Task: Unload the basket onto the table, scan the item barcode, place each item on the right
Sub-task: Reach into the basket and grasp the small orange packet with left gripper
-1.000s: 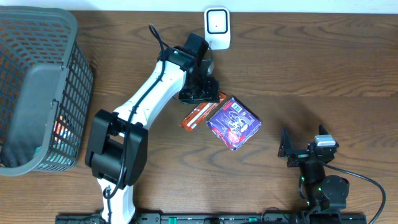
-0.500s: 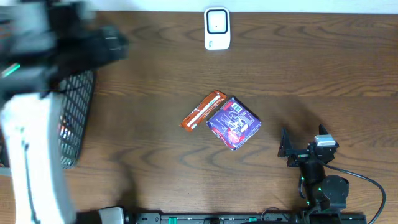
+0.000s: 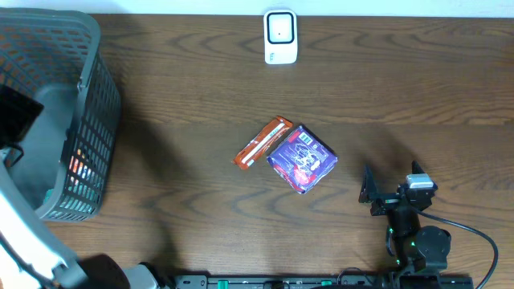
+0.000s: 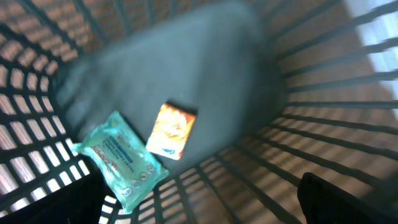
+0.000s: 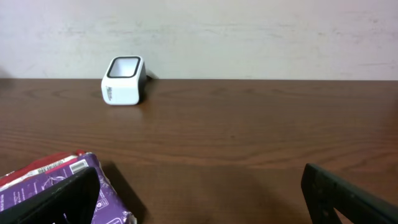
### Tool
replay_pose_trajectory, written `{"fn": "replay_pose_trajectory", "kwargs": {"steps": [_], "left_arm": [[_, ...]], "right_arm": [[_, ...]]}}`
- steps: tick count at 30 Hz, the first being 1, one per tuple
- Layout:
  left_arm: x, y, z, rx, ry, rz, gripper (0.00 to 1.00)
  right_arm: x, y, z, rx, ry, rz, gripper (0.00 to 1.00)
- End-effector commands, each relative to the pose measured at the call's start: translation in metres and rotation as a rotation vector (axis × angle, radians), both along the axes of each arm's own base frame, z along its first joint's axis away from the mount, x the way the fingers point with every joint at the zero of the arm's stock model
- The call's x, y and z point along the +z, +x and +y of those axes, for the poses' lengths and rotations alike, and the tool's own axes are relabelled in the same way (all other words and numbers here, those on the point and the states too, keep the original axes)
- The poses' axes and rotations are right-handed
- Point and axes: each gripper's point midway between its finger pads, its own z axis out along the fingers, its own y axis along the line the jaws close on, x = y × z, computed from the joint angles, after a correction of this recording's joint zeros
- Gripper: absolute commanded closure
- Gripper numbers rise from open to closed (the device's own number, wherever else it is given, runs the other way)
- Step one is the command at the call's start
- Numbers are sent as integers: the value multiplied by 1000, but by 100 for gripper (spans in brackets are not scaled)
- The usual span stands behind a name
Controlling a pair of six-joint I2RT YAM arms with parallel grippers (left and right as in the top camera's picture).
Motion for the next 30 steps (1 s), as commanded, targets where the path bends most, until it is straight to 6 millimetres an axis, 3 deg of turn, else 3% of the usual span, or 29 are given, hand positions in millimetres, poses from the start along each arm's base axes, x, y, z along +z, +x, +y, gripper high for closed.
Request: {"fn": "replay_pose_trajectory", "kwargs": {"steps": [1,2,7,9,12,17,18,20,21,22,24,27,30], "left_arm": [[-50,-5,19,123,-39,133,1],[-70,-6,28,174,-44,185,2],[-129,6,38,185,-119,293,2],[-156,12,30,137,-199,328,5],[-180,20,18,78,-281,351,6],[-219,20,3,34,-343,447,22],[-224,20,0,30,-350,459,24],[-230,20,-3,21,-359,476,37],[-232,21,-6,15,-361,482,50],[-232,22,-8,9,-360,485,71],[-231,23,-11,3,-363,484,89],[-228,30,-18,-12,-408,441,93],[-204,54,-24,-108,-459,304,93]], "right_arm": [[-1,0,0,0,10,6,1],[-1,0,0,0,10,6,1],[-1,0,0,0,10,6,1],[-1,0,0,0,9,6,1],[-1,0,0,0,9,6,1],[-1,0,0,0,9,6,1],[-1,0,0,0,10,6,1],[-1,0,0,0,10,6,1],[-1,0,0,0,9,6,1],[-1,0,0,0,10,6,1],[-1,0,0,0,10,6,1],[-1,0,0,0,10,6,1],[-1,0,0,0,10,6,1]]}}
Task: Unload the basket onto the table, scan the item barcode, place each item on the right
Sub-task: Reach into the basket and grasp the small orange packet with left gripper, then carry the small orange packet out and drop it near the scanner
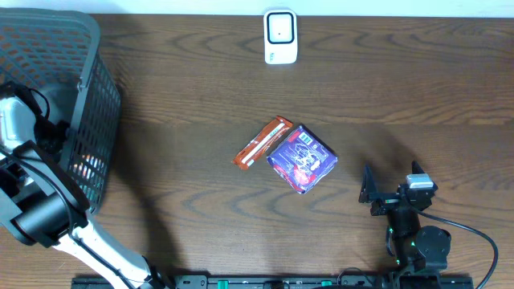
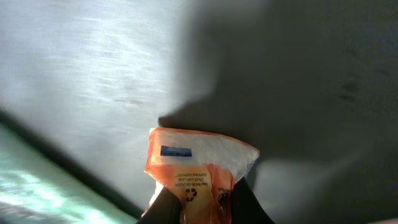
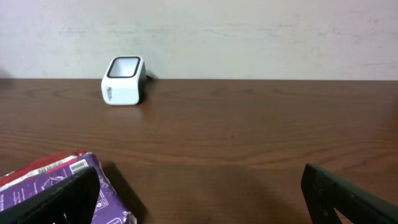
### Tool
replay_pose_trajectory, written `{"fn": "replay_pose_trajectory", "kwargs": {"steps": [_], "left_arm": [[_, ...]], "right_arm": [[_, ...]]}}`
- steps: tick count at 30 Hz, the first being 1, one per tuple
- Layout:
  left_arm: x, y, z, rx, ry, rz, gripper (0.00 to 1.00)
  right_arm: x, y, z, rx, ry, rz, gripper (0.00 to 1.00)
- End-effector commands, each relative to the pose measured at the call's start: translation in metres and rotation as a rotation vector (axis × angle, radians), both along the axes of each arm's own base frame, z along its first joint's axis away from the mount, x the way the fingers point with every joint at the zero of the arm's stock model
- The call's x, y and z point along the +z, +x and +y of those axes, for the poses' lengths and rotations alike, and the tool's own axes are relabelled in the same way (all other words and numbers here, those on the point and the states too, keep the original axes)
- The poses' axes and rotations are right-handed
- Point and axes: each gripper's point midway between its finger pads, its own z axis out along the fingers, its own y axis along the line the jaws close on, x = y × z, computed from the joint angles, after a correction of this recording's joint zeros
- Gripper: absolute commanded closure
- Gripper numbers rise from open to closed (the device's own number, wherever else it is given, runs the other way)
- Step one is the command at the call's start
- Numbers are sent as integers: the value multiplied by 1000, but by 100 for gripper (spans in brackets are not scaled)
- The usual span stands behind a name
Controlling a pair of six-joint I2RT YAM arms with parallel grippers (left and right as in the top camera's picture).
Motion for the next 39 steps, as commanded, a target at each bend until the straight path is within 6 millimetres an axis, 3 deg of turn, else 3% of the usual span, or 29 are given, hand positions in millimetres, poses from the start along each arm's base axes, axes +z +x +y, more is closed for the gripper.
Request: {"fn": "replay_pose_trajectory", "kwargs": {"steps": [1,3,7,8,11,12,15,18,20,22,28,34,36,38,39], "left_arm": [[40,36,-13,-71,-97,-230,93],[73,50,-14,-78,-93,-344,93],[169,68,-14,-127,29,-639,93],[213,67,-16,-161,122,-750,93],[283,58,-31,-226,262,-918,93],[316,49,-47,-263,315,-995,93],[352,38,-88,-349,344,-1090,93],[368,38,-145,-531,319,-1155,93],[360,44,-210,-755,244,-1179,93],[343,48,-251,-878,170,-1163,93],[236,69,-359,-1135,3,-894,92],[141,78,-432,-1285,-118,-707,93],[124,81,-440,-1298,-129,-683,92],[91,86,-451,-1314,-147,-632,64],[83,87,-451,-1314,-152,-614,63]], "right_arm": [[-1,0,0,0,10,6,1],[-1,0,0,0,10,6,1],[-1,0,0,0,10,6,1],[-1,0,0,0,10,6,1],[-1,0,0,0,10,6,1],[-1,0,0,0,10,6,1],[-1,0,0,0,10,6,1],[-1,0,0,0,10,6,1],[-1,0,0,0,10,6,1],[-1,0,0,0,10,6,1],[-1,0,0,0,10,6,1],[-1,0,0,0,10,6,1],[-1,0,0,0,10,6,1],[-1,0,0,0,10,6,1],[-1,0,0,0,10,6,1]]}}
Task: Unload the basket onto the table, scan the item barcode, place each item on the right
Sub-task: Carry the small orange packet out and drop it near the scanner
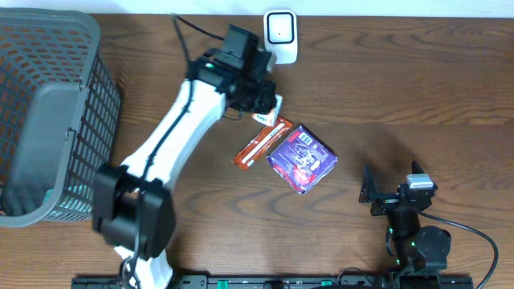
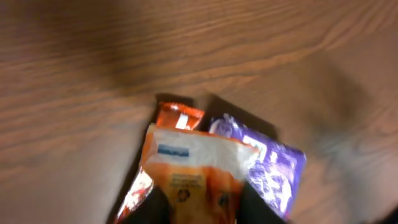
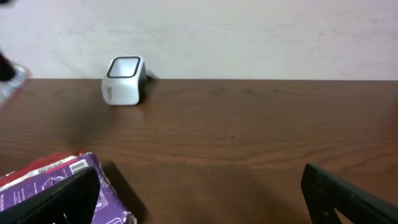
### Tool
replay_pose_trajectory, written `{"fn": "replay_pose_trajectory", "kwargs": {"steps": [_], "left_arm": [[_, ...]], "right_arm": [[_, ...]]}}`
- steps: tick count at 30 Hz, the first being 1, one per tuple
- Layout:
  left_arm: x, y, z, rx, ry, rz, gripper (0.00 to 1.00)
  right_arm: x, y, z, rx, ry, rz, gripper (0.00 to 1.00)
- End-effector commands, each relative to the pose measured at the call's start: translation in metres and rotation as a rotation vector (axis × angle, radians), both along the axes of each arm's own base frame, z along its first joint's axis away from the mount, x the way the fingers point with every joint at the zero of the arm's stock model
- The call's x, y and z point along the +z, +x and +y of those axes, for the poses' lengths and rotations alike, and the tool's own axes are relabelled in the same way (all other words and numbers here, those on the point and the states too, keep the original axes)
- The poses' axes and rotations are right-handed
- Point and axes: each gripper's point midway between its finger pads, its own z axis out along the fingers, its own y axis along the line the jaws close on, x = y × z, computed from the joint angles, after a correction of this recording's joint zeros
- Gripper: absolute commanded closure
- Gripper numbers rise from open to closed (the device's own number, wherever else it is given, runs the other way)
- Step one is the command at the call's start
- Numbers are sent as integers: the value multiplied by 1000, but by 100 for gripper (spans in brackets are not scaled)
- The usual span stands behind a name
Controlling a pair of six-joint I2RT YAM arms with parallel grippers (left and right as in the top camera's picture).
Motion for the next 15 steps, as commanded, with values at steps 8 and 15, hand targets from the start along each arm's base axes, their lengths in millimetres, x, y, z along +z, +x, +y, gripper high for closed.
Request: {"fn": "replay_pose_trajectory", "kwargs": {"steps": [8,15], "left_arm": [[4,11,24,49,22,2,16],[130,20,127,281,-45,-253,4]], "right_arm": [[-1,0,0,0,10,6,1],[-1,0,0,0,10,6,1]]}}
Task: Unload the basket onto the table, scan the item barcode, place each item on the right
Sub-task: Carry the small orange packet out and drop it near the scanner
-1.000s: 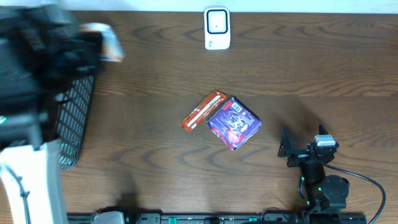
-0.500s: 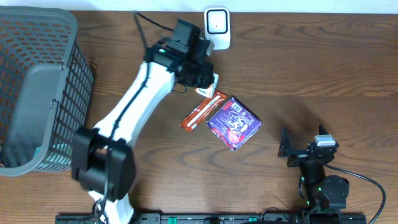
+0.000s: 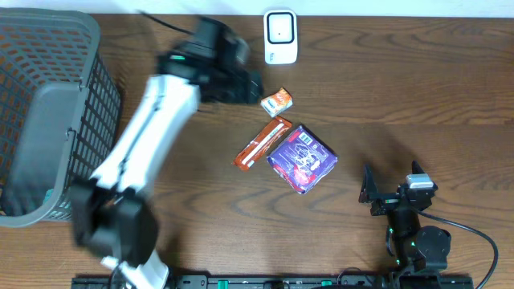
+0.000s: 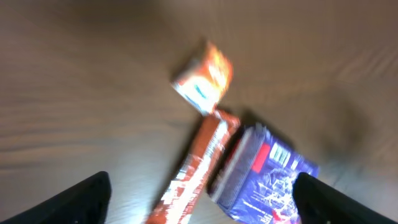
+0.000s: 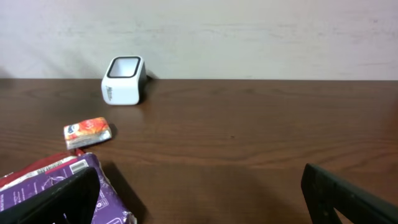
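Note:
A small orange packet point(image 3: 276, 101) lies flat on the table just in front of the white scanner point(image 3: 280, 36). It also shows in the left wrist view point(image 4: 204, 81) and the right wrist view point(image 5: 88, 132). My left gripper point(image 3: 250, 84) hangs blurred just left of the packet, open, with nothing between its fingers point(image 4: 74, 199). My right gripper point(image 3: 376, 193) rests open near the front right edge, its fingers point(image 5: 348, 193) wide apart. The scanner point(image 5: 124, 81) faces upward at the back.
An orange-red bar wrapper point(image 3: 263, 142) and a purple packet point(image 3: 302, 158) lie side by side mid-table, just in front of the orange packet. A grey mesh basket point(image 3: 88, 48) stands at the far left.
My left gripper held the orange packet above the bar wrapper and purple packet. Now it is open and further left, and the packet lies on the table in front of the scanner.
My left gripper was open above the orange packet and a teal wipes pack in the basket. Then it was shut on the orange packet there. Later it held the packet over the table near the scanner, and now the packet lies released on the wood.

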### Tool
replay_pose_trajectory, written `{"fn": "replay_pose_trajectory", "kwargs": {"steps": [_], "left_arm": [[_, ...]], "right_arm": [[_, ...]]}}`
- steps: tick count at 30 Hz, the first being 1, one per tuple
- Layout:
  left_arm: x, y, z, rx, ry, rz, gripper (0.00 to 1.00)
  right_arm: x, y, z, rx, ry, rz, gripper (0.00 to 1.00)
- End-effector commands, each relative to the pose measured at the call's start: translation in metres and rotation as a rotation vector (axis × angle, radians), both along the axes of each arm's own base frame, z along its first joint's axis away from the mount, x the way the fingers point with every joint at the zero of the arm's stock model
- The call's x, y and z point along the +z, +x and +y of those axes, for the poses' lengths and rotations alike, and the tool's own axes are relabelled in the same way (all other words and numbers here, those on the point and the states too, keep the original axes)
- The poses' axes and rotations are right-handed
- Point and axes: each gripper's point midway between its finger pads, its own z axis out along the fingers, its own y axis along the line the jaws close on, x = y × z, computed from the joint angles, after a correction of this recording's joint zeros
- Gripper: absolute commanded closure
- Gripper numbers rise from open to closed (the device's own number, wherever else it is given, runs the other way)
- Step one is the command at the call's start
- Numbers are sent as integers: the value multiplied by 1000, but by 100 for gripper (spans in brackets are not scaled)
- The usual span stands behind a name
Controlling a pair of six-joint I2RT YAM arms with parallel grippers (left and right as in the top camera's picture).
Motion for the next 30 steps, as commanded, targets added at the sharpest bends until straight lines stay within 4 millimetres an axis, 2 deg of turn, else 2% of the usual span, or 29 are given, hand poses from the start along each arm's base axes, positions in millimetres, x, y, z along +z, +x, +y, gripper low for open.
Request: {"fn": "replay_pose_trajectory", "kwargs": {"steps": [1,4,5,7,9,12,14,16,18,22,30], "left_arm": [[103,-2,80,182,-3,-238,2],[129,-20,159,412,88,-279,0],[133,-31,194,544,129,-271,2],[135,-75,290,929,244,-206,2],[128,-98,327,1098,275,-148,2],[106,-124,366,1294,255,-41,2],[80,-138,383,1406,231,45,2],[58,-148,392,1484,230,118,2],[21,-164,402,1602,246,231,2],[-28,-169,404,1630,249,354,2],[-82,-176,400,1653,258,517,2]], "right_arm": [[-1,0,0,0,10,5,1],[-1,0,0,0,10,5,1],[-1,0,0,0,10,6,1],[-1,0,0,0,10,5,1],[-1,0,0,0,10,5,1],[-1,0,0,0,10,5,1],[-1,0,0,0,10,6,1],[-1,0,0,0,10,5,1],[-1,0,0,0,10,6,1],[-1,0,0,0,10,6,1],[-1,0,0,0,10,6,1]]}}
